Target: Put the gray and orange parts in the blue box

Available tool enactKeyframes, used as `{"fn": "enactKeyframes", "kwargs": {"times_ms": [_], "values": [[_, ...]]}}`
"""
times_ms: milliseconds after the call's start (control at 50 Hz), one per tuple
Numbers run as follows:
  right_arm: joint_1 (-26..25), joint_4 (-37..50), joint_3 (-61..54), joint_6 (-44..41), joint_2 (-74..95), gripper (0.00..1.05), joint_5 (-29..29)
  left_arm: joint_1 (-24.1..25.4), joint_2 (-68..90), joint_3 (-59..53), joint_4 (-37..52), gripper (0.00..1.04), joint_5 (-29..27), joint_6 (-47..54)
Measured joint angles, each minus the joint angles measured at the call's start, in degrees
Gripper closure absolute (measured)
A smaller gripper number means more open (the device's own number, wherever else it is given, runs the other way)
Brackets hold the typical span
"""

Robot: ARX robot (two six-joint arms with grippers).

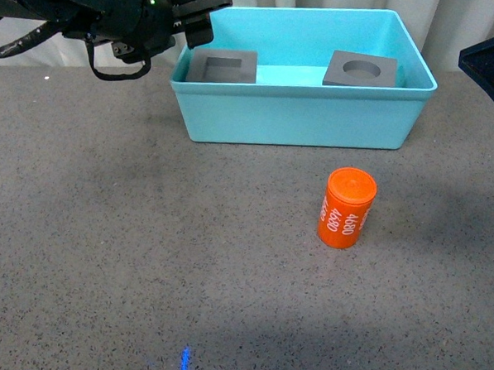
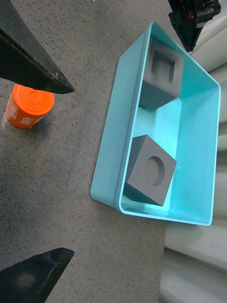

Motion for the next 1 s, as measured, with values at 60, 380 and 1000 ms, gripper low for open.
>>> {"fn": "enactKeyframes", "kwargs": {"times_ms": [60, 380, 1000], "values": [[0.0, 0.0, 0.0, 0.0, 0.0, 0.1, 0.0, -0.11, -0.9, -0.7, 0.61, 0.49, 0.0, 0.0], [0.0, 0.0, 0.0, 0.0, 0.0, 0.1, 0.0, -1.2, -18.27, -17.62, 12.02, 0.07, -6.23, -2.03], [0.0, 0.0, 0.0, 0.0, 0.0, 0.1, 0.0, -7.82, -82.16, -81.02, 5.03, 0.07, -31.63, -3.37]]}}
